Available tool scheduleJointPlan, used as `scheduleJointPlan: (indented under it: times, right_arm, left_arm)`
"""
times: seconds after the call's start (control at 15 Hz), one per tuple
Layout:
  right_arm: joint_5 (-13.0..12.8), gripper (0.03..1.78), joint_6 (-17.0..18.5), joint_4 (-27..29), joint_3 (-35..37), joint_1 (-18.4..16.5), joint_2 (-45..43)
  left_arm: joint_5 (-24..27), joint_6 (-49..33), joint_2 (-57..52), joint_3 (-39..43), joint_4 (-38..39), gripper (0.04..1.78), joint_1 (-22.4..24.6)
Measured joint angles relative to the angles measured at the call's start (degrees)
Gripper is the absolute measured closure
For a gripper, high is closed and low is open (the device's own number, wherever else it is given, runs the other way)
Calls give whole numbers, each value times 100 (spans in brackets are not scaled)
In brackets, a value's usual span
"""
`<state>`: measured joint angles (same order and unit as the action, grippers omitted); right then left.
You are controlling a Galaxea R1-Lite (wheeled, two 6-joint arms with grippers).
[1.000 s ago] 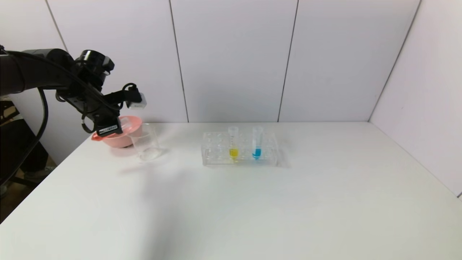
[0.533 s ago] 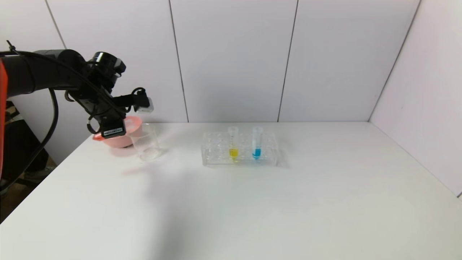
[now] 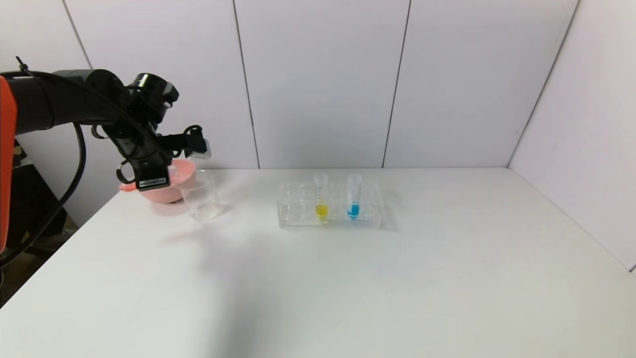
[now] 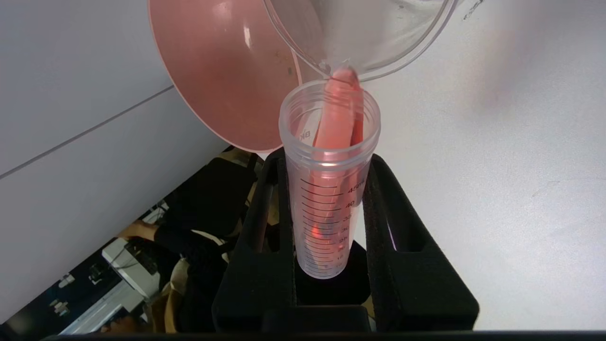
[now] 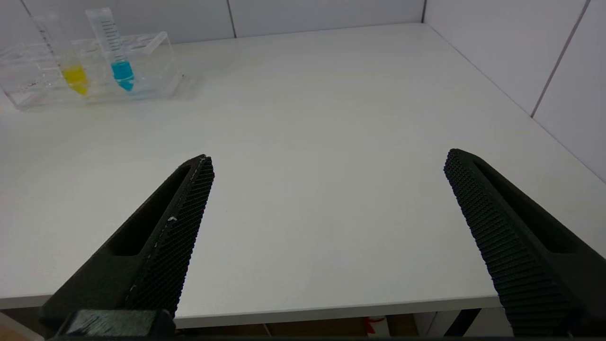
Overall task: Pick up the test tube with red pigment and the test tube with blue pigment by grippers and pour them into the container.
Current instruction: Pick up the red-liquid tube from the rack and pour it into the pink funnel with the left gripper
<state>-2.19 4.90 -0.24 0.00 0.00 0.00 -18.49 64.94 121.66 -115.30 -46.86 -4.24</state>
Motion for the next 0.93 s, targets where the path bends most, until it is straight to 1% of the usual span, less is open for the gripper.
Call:
scheduleJointPlan:
  times: [0.07,0.33,0.53,0.93]
  right_arm:
    - [2,4,-2,2,0,0,0]
    - [2,4,-2,2,0,0,0]
    - [2,4,0,0,0,0,0]
    - [5,4,0,2,0,0,0]
  left_arm:
    - [-35,2,0,-2,0,138,-30]
    - [-542,85,-2,-2,91,138,-135]
    - [-791,127,2,-2,174,138,-195]
    - [-1126,208,13,-2,257,138,-286]
